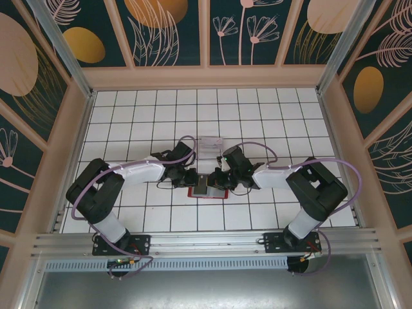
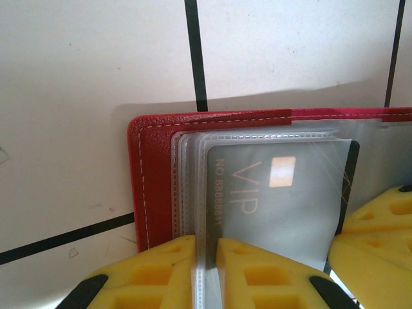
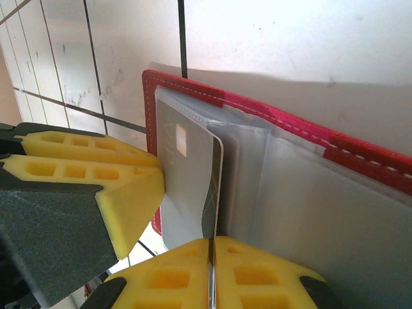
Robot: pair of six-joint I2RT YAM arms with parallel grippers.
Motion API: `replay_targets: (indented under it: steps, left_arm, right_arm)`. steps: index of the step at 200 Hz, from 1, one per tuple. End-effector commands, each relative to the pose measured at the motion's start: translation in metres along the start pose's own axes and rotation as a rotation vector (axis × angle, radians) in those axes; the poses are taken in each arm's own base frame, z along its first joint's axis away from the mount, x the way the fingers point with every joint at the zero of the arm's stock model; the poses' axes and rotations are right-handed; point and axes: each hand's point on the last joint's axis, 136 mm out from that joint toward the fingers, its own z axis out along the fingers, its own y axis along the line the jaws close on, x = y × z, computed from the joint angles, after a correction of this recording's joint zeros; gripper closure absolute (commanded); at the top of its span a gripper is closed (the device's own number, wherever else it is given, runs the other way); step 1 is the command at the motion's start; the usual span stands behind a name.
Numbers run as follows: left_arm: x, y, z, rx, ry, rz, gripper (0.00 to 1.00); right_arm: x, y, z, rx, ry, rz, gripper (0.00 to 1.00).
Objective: Take the credit cards out of the card holder
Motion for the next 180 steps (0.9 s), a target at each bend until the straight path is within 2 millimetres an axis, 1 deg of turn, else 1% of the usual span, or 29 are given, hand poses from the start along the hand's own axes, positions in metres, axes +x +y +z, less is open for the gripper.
replay_targets:
  steps: [1, 25, 81, 125, 154, 180]
  left_arm:
    - [0.018, 0.015, 0.012, -0.069, 0.07, 0.0, 0.81]
    - [0.019, 0.017, 0.012, -0.076, 0.07, 0.002, 0.81]
    - [0.02, 0.019, 0.012, -0.084, 0.073, 0.001, 0.81]
    - [0.022, 0.021, 0.013, -0.087, 0.077, -0.001, 0.81]
    - [0.022, 0.021, 0.013, -0.087, 0.077, -0.003, 0.81]
    - [0.024, 0.021, 0.013, -0.086, 0.082, -0.003, 0.81]
  right_arm:
    - [-0.004, 0.022, -0.007, -0.074, -0.022, -0.052, 0.91]
    - [-0.004, 0.018, -0.008, -0.055, -0.024, -0.05, 0.92]
    - [-0.002, 0.0, -0.014, 0.008, -0.018, -0.033, 0.92]
    - [0.0, -0.011, -0.017, 0.039, -0.008, -0.023, 0.92]
    - [0.0, -0.019, -0.018, 0.066, -0.004, -0.002, 0.91]
    - [-0.002, -0.025, -0.019, 0.107, -0.008, 0.007, 0.88]
